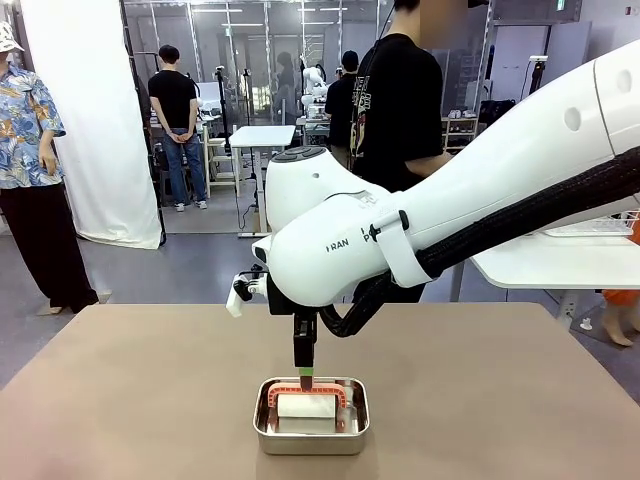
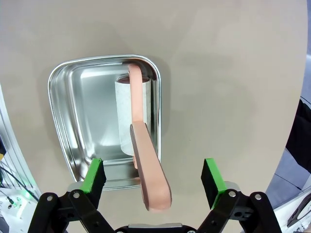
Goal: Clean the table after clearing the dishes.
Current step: When the right (or left) Handle tray is removed, use the right hand (or left hand) to clean the right (or left) side of the table with the Lint Roller.
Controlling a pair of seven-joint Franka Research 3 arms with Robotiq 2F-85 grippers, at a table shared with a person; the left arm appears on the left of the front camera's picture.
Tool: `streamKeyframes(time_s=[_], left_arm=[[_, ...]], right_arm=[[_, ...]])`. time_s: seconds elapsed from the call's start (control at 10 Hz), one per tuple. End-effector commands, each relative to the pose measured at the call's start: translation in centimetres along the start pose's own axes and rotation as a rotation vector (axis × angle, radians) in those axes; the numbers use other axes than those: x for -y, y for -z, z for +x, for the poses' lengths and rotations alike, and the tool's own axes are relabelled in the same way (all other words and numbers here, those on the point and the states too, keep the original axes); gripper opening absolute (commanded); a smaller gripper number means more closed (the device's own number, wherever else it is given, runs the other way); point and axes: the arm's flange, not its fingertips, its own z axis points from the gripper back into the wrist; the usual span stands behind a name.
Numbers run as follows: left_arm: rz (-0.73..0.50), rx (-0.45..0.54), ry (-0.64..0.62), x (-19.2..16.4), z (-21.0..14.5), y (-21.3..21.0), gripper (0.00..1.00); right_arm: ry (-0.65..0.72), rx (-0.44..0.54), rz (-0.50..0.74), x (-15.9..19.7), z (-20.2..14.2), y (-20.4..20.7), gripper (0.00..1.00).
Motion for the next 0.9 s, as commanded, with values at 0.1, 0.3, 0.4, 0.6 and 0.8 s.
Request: streamKeyframes(time_s=[0.1,0.3,0.4,0.6,0.8], left_arm=[[-0.001,0.004,0.002,0.09,-0.09,-0.27,1.00],[-0.001,0.004,0.002,0.09,-0.09,-0.27,1.00],[-0.001,0.004,0.002,0.09,-0.09,-0.27,1.00],[-0.001,0.004,0.002,0.09,-0.09,-0.27,1.00],[-0.001,0.004,0.002,0.09,-0.09,-0.27,1.00]], right_arm=[[0.020,-0.008,-0.013,-0.22,0.63,-0.01,0.87],[0.022,-0.001,-0.013,-0.17,0.65,-0.05,0.68],[0.023,-0.001,-0.014,-0.16,0.66,-0.09,0.55],[0.030,-0.002,-0.011,-0.08,0.42,-0.05,0.36],[0.032,0.000,-0.008,-0.07,0.39,-0.05,0.16]])
